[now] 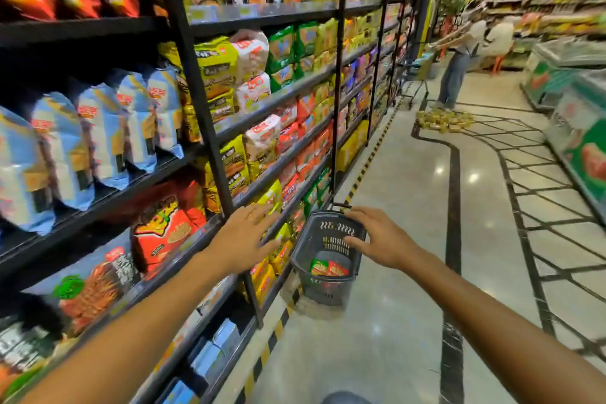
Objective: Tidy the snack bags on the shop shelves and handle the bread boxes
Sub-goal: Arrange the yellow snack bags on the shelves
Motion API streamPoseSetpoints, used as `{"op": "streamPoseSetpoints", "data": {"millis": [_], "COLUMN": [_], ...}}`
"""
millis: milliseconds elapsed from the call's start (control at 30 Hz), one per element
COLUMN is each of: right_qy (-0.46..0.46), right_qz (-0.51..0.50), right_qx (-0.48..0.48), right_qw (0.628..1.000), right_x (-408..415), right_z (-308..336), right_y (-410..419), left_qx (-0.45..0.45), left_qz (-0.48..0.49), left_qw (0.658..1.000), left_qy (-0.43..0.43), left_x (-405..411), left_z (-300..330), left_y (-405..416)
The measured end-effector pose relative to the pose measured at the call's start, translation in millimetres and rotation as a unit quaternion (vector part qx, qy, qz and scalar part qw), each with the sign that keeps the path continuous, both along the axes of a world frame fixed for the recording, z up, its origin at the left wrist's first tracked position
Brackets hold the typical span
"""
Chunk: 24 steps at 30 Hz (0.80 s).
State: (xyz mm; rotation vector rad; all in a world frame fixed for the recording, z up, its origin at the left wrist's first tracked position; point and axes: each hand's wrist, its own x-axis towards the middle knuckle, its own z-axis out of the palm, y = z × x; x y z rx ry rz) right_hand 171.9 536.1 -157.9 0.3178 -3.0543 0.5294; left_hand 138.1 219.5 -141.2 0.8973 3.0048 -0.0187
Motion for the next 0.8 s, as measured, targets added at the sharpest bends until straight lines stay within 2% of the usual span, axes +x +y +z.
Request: {"op": "streamPoseSetpoints", "data": {"millis": [400,500,633,800], "right_qy": [-0.043,-0.044,-0.043,-0.046], "right_qz": [-0.149,-0.193,-0.235,-0.253], "right_qx": [0.026,0.019,0.025,0.021], "right_qw": [0.988,0.980,0.971,0.966], "right_x": [-129,-151,-188,-256], "right_z": [-47,-51,-63,-94], "right_y": [148,194,261,361], "left_qx": [-0.007,-0.019,0.009,0.010], "left_qz": [-0.076,-0.111,-0.168,-0.187], "left_qw": [0.996,0.992,0.984,0.981], "left_qy": [-0.045,-0.052,-0.065,-0.058], "left_x": [-220,-271,-331,-404], "left_z": [-61,-65,-84,-108], "left_y": [152,209,292,401]}}
